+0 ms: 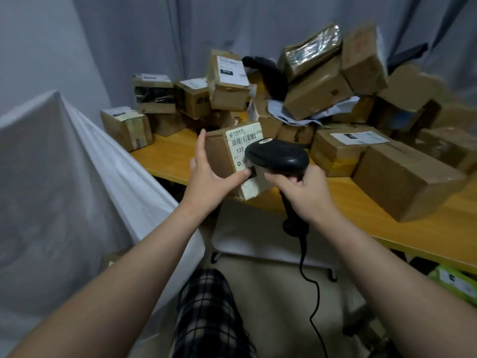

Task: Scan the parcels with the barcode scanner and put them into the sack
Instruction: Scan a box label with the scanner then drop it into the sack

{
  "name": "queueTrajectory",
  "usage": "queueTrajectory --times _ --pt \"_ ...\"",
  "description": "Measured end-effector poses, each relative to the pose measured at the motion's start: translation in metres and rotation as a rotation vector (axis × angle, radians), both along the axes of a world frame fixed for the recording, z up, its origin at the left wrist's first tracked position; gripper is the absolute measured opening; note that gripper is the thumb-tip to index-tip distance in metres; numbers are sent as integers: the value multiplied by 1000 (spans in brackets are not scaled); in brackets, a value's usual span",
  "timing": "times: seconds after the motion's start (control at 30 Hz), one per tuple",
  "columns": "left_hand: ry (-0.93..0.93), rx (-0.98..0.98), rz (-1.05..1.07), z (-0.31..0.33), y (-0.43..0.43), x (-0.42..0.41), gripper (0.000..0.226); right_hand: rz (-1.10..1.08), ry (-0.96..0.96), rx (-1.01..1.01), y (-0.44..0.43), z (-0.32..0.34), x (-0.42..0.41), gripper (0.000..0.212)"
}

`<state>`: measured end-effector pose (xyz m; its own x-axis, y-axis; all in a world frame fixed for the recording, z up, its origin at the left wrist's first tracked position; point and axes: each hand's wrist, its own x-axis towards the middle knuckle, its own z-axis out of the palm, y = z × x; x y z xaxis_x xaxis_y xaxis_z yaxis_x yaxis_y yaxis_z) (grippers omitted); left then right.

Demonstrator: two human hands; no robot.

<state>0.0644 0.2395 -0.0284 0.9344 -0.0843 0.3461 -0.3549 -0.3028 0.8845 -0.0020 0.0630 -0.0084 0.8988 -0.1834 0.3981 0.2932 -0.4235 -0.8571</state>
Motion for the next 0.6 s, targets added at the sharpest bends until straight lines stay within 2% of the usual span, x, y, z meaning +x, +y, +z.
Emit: queueTrajectory --times 0.07,0.13,0.2,0.27,0.4,0.53,0.6 --pt "15 2 62 -8 30 -7 116 72 8 33 28 -10 8 43" --pt "54 10 128 -22 63 -13 119 175 50 28 56 -23 19 33" --pt "78 23 232 -39 99 -18 122 245 115 12 85 -37 30 38" --pt "128 95 398 -56 138 -20 122 288 180 -6 113 -55 43 43" --pt "248 332 671 -78 219 -4 122 380 305 -16 165 -85 68 29" --pt "449 629 642 -107 266 38 116 423 349 -165 217 -109 101 34" --pt "529 777 592 -129 275 56 109 444 380 -243 238 -122 117 30"
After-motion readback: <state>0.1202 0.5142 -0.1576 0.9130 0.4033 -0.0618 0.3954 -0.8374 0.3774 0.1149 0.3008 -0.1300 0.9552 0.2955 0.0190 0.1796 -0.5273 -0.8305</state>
